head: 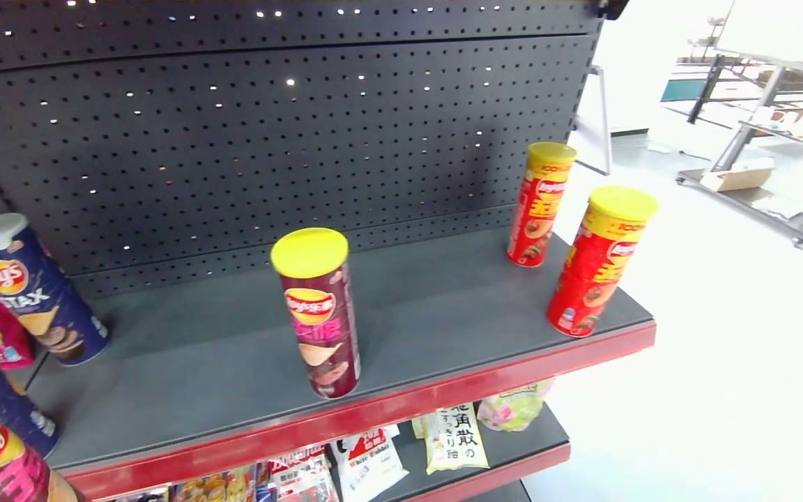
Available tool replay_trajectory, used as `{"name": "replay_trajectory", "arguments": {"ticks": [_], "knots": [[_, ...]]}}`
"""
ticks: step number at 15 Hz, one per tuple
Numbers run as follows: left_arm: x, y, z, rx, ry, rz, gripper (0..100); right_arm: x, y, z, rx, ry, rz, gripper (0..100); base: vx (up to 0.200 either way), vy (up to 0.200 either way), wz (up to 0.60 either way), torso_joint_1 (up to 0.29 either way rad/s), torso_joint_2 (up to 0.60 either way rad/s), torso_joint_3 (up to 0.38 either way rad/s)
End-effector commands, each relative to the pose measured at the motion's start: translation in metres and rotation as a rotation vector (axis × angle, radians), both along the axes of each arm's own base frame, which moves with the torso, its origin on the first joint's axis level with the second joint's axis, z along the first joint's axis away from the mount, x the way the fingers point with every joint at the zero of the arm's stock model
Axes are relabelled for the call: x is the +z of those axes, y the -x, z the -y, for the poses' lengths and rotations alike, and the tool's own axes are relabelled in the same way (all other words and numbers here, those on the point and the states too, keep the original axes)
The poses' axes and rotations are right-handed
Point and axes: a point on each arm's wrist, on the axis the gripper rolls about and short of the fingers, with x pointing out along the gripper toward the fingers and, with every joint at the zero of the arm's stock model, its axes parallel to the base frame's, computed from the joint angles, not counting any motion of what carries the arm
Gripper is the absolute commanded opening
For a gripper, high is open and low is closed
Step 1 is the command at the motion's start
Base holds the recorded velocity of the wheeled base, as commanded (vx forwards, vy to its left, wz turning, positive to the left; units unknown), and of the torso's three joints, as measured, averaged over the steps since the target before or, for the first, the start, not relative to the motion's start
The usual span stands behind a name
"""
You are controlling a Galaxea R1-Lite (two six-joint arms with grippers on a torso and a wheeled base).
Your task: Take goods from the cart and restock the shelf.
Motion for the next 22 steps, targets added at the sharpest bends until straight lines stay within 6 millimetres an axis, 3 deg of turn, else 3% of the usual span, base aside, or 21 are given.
{"name": "replay_trajectory", "arguments": {"ticks": [1,8,20,22], "knots": [[0.000,0.000,0.000,0.000,0.000,-0.002,0,0.000,0.000,0.000,0.001,0.000,0.000,100,0.000,0.000,0.00,0.000,0.00,0.000],[0.006,-0.009,0.001,0.014,-0.005,-0.038,0,0.000,0.000,0.000,0.001,-0.001,0.000,100,0.000,0.000,0.00,0.000,0.00,0.000],[0.022,-0.065,0.006,0.015,-0.022,-0.180,0,0.000,0.000,0.000,0.001,-0.001,0.000,100,0.000,0.000,0.00,0.000,0.00,0.000],[0.025,-0.082,0.008,0.019,-0.026,-0.202,0,0.000,0.000,0.000,0.001,-0.001,0.001,100,0.000,0.000,0.00,0.000,0.00,0.000]]}}
